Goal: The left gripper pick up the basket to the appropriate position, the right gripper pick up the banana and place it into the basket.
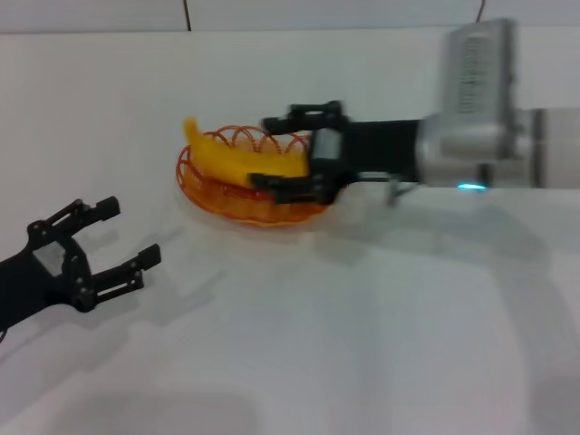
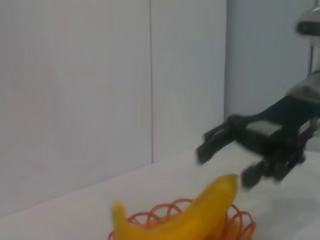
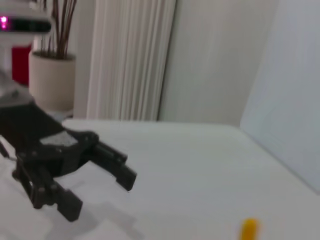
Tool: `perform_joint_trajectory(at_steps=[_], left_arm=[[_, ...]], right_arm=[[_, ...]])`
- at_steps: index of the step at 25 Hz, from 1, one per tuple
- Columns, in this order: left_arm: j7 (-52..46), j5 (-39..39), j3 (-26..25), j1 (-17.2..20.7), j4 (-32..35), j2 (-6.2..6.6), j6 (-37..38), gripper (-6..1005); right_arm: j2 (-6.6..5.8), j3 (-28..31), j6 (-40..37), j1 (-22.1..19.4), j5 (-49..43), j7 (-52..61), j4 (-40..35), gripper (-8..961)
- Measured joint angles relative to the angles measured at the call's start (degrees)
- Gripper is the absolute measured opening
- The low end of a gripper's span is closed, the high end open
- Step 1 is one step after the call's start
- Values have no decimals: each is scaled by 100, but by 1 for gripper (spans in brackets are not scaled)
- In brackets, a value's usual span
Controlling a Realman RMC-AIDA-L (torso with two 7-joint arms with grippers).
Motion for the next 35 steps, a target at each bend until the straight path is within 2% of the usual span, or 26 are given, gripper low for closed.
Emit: perform_joint_trajectory(at_steps=[2,3,4,6,9,12,15,20,22,27,35], left_arm=[[8,0,-6,36,5,20,0,889],[8,0,-12,52,5,31,-3,889],[8,0,-18,63,6,39,-10,889],[8,0,-82,99,7,54,-60,889],[25,3,-248,170,9,69,-109,889],[39,12,-309,200,11,104,-119,889],[31,41,-345,194,11,119,-138,889],[-17,488,-730,121,55,127,-242,889],[86,619,-896,99,98,91,-266,889],[483,673,-975,40,114,-1,-273,889],[521,679,-975,11,89,-11,-273,889]], right_arm=[[-123,243,-290,-399,-2,59,-270,709],[-246,639,-674,-779,-6,93,-333,711],[-246,639,-674,-779,-6,93,-333,714],[-371,974,-974,-946,-17,71,-96,718],[-564,1442,-1242,-1002,-100,-106,662,723],[-660,1759,-1413,-975,-164,-514,1345,722],[-620,1815,-1503,-973,-166,-1109,1640,720],[-349,1852,-1527,-973,-127,-1792,1710,720],[-282,1899,-1525,-970,-118,-1843,1702,720],[-260,2041,-1522,-961,-107,-1819,1717,720],[-248,2135,-1514,-962,-104,-1814,1723,720]])
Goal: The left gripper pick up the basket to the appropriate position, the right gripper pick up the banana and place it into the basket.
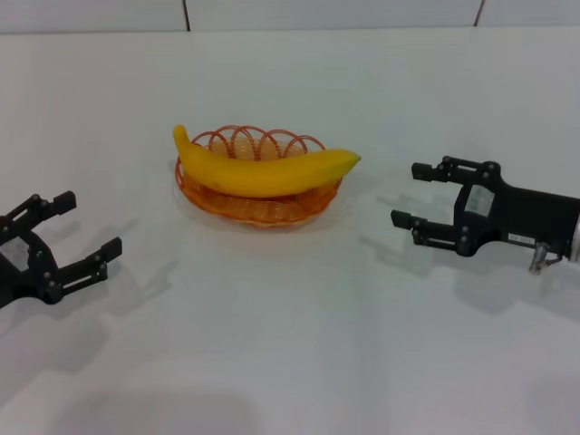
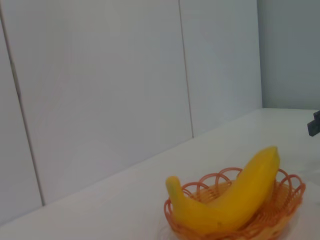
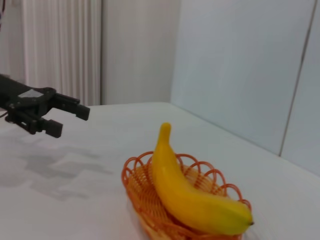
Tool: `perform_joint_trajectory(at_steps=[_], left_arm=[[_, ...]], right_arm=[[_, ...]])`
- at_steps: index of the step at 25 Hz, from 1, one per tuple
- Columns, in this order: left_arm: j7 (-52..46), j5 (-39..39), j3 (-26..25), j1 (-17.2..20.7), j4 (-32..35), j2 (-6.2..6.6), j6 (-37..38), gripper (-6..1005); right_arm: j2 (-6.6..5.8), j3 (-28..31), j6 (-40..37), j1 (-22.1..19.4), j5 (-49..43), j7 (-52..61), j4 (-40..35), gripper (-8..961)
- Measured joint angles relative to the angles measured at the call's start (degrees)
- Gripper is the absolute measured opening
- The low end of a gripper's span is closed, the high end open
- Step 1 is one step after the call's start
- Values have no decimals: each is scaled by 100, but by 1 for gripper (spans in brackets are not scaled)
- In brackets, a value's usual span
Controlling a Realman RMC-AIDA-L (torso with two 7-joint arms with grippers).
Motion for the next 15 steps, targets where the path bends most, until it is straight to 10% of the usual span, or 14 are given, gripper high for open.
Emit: perform_joint_trajectory(at_steps=[15], left_arm=[[134,-65,-4,0,-4,-41,0,889]], right_arm=[[18,288,-17,-9,1,-1,9,720]])
